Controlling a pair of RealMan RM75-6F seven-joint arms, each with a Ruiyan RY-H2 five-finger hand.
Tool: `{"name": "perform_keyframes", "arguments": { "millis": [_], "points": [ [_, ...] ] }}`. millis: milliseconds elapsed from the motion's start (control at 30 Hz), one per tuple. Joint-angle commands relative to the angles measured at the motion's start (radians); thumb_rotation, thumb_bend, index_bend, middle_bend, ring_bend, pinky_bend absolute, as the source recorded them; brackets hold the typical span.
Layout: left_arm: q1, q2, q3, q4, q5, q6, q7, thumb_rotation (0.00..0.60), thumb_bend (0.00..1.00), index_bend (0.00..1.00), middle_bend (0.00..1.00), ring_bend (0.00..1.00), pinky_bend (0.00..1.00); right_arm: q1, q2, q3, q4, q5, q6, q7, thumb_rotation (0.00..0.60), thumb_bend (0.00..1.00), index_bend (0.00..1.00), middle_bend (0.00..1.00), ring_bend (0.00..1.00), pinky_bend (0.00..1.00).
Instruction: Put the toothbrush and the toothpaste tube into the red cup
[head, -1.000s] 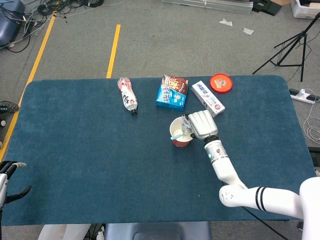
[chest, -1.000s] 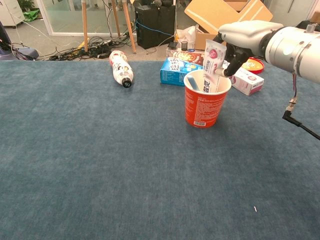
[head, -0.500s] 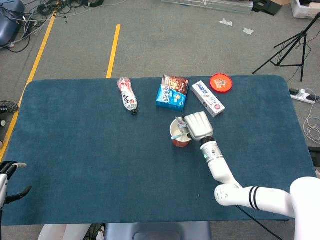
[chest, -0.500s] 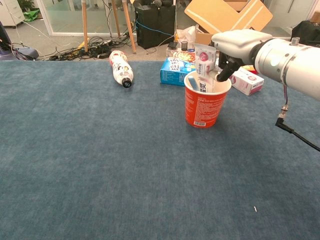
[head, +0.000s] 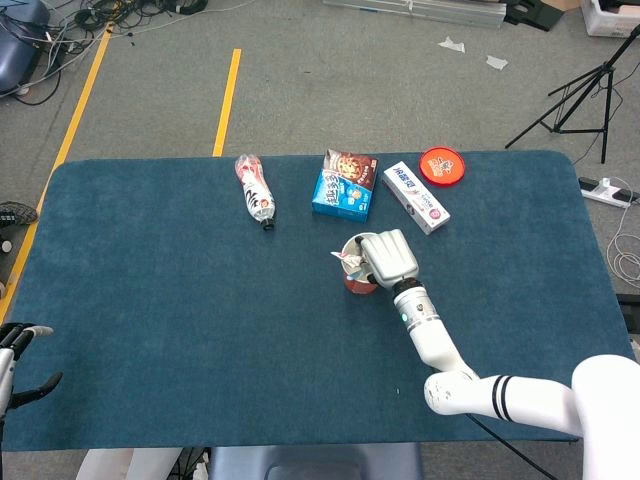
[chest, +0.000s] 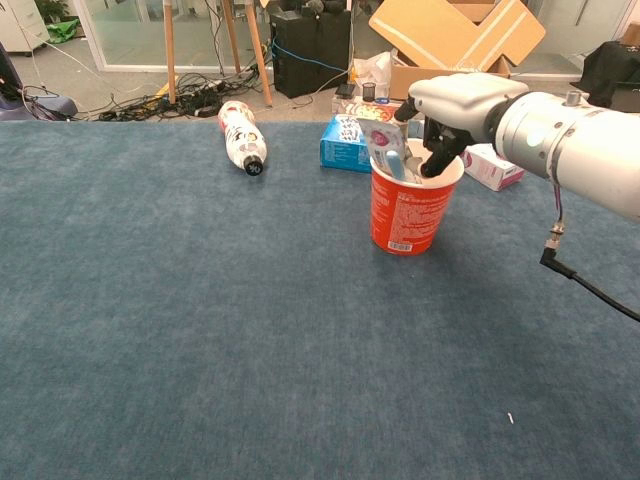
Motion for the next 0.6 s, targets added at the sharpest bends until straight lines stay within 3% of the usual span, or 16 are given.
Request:
{"name": "perform_keyframes", "arguments": {
  "millis": [33,600],
  "points": [
    [0.0,0.0,0.0,0.0,0.0,0.0,0.0,0.6,0.17,0.32,0.32,0.21,0.28,0.0,-0.005,0.0,0.003,-0.003,-0.003,0.002,0.6,0.35,0.74,1.0,1.0,1.0],
    [-0.001,0.0,-0.001,0.001,-0.004,-0.004,0.001,0.6,0.17,0.32,0.32,0.21,0.28,-0.015,0.006,0.01,-0.013,-0.029,0.0,0.033,0.6,0.33,0.74,1.0,1.0,1.0]
  ]
}}
